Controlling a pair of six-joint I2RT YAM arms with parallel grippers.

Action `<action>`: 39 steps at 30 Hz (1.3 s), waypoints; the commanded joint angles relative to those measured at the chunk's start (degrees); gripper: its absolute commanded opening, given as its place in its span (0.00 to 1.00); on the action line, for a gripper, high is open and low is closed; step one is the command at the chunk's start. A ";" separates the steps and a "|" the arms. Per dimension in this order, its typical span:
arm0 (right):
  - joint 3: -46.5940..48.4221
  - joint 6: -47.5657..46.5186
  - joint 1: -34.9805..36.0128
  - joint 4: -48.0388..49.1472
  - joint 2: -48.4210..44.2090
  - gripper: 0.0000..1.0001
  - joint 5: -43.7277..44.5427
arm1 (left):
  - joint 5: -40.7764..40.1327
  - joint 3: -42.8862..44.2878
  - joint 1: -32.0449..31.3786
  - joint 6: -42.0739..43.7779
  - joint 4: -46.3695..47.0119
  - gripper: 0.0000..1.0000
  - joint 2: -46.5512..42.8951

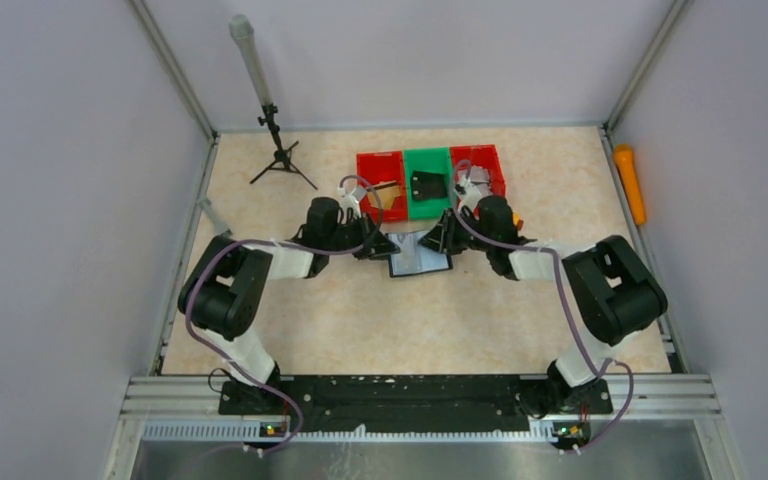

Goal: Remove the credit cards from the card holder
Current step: Remove the credit card from the card holder.

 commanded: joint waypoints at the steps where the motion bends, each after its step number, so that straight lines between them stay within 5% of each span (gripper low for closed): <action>1: -2.42 -0.24 0.27 8.31 -2.08 0.27 -2.09 | 3.00 -2.38 0.03 -1.28 10.13 0.00 -5.72; 21: -8.44 8.67 0.13 32.69 -3.70 0.27 -13.61 | 7.97 -8.55 0.07 -5.94 26.90 0.00 -11.67; 28: -9.00 11.30 -0.53 35.97 -2.80 0.39 -14.23 | 10.73 -10.18 0.03 -10.18 35.80 0.00 -11.56; 39: -9.49 23.50 -1.43 55.19 3.03 0.27 -21.38 | 12.02 -10.92 0.03 -12.39 40.97 0.00 -10.90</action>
